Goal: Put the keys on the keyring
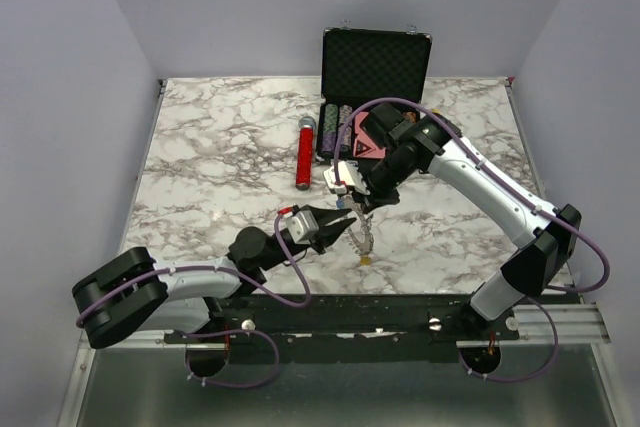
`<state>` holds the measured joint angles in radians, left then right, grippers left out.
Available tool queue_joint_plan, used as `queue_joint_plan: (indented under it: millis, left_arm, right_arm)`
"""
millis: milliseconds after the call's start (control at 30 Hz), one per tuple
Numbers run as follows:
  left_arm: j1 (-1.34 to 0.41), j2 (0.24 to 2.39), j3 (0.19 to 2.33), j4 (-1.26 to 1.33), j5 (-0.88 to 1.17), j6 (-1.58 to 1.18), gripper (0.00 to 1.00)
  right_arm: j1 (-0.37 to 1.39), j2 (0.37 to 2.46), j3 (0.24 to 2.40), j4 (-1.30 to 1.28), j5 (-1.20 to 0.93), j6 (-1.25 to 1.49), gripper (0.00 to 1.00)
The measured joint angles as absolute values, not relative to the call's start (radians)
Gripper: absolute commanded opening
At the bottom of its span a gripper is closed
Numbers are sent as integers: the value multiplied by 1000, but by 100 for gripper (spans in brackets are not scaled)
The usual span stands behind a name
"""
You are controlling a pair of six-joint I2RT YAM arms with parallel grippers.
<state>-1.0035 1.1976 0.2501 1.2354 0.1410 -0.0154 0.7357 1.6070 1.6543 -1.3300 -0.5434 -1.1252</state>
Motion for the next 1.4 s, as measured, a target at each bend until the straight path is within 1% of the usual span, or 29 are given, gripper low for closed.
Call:
queue_joint_plan:
  millis: [333,700,967,1033,1200,1367,1400]
  left_arm:
    - [-1000,1232,305,1231,177,-30,29]
    - [-995,1264,308,1210,178,-17,29]
    - [-994,1274,321,1176,178,-3,25]
    - [-994,1275,322,1168,179,4,22]
    - [-989,1278,334,1150,182,19,19]
    - [-988,1278,340,1134,190,28,2]
    - [-987,1278,341,1132,190,30,0]
  right_arm:
    - [736,1607,1666,-1333,-547,-1124,0]
    - [736,1607,1668,-1334,-556,-1123,0]
    - [736,1607,1668,-1334,-564,-1123,0]
    - [736,1607,1668,-1334,-565,-1123,1]
    - [736,1607,1668,-1335,-567,-1119,0]
    - [736,1607,1668,-1338,-568,-1118,0]
    - [736,1607,1668,-1339,-568,-1118,0]
